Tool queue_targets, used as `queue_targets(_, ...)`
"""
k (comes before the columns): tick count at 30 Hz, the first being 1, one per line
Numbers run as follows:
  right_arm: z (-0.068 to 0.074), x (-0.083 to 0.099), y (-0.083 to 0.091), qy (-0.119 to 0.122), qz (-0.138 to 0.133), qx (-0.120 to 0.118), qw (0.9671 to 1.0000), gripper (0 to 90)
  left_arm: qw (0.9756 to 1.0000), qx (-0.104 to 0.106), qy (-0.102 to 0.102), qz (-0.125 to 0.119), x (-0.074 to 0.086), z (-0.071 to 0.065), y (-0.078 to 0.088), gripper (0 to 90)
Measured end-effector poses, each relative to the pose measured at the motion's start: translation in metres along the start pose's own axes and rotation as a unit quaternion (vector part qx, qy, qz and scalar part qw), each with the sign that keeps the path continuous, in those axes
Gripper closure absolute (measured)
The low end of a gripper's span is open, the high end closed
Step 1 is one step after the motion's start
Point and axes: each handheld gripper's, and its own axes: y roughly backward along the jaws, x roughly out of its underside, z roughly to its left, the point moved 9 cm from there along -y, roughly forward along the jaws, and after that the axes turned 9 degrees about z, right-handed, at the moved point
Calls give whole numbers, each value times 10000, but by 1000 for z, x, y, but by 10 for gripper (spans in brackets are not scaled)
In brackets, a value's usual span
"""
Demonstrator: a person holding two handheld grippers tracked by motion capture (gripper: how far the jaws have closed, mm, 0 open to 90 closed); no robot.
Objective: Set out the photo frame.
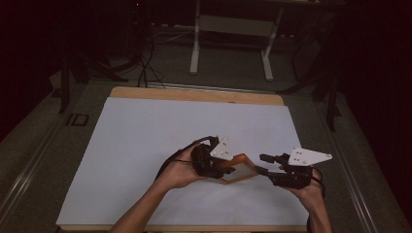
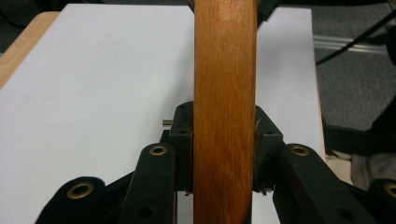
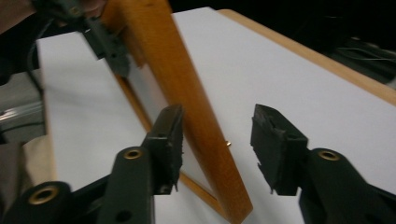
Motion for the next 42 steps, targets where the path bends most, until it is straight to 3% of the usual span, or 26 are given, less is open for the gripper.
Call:
queue_targets(4, 13, -1, -16, 261, 139, -287, 9992, 467, 9998, 158, -132, 75, 3, -2, 1, 688)
queue_targets(9, 20, -5, -28, 413, 213, -422, 9980, 455, 9994, 220, -280, 22, 3, -4, 0, 687)
queue_targets(13, 24, -9, -33, 514, 197, -484, 9973, 537, 9991, 226, -355, -8, 2, -3, -1, 683)
queue_targets(14, 26, -10, -34, 577, 180, -527, 9968, 592, 9994, 208, -292, -33, 2, -3, -1, 679)
queue_targets(19, 28, -10, -33, 696, 177, -505, 9961, 655, 9993, 265, -34, -250, 3, 3, 1, 602)
queue_targets(23, 28, -10, -32, 804, 206, -371, 9959, 671, 9979, 233, 267, -550, 5, 7, 5, 530)
queue_targets(28, 26, -8, -31, 812, 236, -337, 9958, 677, 9938, 201, 612, -903, 15, 8, 14, 460)
queue_targets(32, 26, -8, -31, 793, 239, -326, 9960, 679, 9875, 114, 941, -1256, 28, 10, 22, 436)
queue_targets(36, 25, -7, -31, 760, 232, -329, 9963, 679, 9811, -13, 1359, -1376, 47, 14, 22, 402)
queue_targets(38, 23, -6, -31, 735, 223, -332, 9965, 680, 9787, -80, 1472, -1429, 53, 15, 20, 377)
queue_targets(40, 22, -6, -31, 695, 211, -336, 9968, 680, 9738, -4, 1650, -1565, 58, 16, 17, 367)
queue_targets(42, 22, -5, -30, 675, 211, -331, 9969, 680, 9731, 11, 1716, -1539, 62, 17, 12, 359)
